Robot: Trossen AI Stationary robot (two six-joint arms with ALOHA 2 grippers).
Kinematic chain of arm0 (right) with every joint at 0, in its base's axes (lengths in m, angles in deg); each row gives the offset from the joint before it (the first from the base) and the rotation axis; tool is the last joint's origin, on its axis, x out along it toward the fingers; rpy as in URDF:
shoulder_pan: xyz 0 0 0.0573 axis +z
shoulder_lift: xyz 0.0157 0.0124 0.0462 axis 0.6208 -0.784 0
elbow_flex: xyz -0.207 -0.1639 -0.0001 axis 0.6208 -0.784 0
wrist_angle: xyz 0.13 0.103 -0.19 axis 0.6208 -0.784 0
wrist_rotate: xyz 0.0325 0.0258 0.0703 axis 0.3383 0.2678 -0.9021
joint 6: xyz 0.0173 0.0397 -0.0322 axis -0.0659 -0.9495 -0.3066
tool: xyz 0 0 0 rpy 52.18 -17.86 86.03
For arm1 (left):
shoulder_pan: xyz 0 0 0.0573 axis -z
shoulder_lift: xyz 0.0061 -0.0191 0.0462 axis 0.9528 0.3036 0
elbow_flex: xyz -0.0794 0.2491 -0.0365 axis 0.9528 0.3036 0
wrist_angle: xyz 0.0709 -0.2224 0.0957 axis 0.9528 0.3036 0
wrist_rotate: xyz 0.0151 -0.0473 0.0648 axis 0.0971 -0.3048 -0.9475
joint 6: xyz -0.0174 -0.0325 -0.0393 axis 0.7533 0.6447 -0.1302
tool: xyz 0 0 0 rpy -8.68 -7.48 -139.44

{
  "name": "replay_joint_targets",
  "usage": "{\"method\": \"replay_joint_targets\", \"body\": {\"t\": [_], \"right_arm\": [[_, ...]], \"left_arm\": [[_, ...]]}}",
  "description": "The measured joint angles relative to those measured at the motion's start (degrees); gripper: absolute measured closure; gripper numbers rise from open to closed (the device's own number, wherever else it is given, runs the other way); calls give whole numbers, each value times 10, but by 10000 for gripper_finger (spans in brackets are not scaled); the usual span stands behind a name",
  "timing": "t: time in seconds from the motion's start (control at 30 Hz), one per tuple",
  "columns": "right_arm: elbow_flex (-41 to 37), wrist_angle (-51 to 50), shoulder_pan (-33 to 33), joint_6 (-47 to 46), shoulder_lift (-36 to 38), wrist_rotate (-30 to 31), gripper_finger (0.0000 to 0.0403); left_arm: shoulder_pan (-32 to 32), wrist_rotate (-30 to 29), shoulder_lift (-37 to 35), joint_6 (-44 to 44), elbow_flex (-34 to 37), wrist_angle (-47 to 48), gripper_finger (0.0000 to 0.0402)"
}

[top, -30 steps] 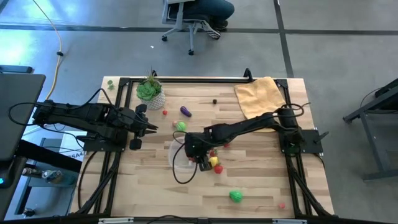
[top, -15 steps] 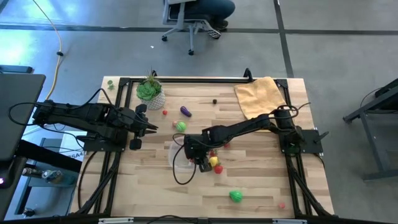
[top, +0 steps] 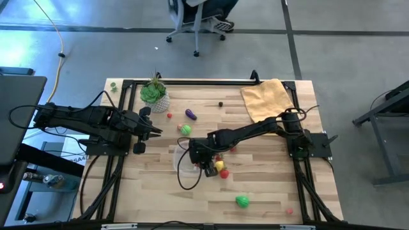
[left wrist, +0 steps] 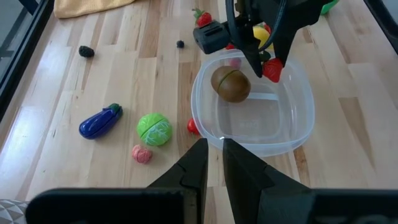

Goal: Pick and placing Produce into tupperware
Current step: Put the red strawberry into the transparent bin, then put the blackberry into the transparent bin

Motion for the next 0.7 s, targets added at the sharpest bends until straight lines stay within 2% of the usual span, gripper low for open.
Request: {"method": "replay_joint_targets", "body": {"t": [0.23, 0.57, 0.7], "right_arm": [[0, 10, 0, -13, -16, -8, 230], [0, 20, -1, -12, -12, -5, 226], [0, 19, -6, -18, 15, -5, 226]], "left_arm": [[0, 0, 0, 0, 0, 0, 362], [0, 0, 0, 0, 0, 0, 362], [0, 0, 0, 0, 0, 0, 362]]}}
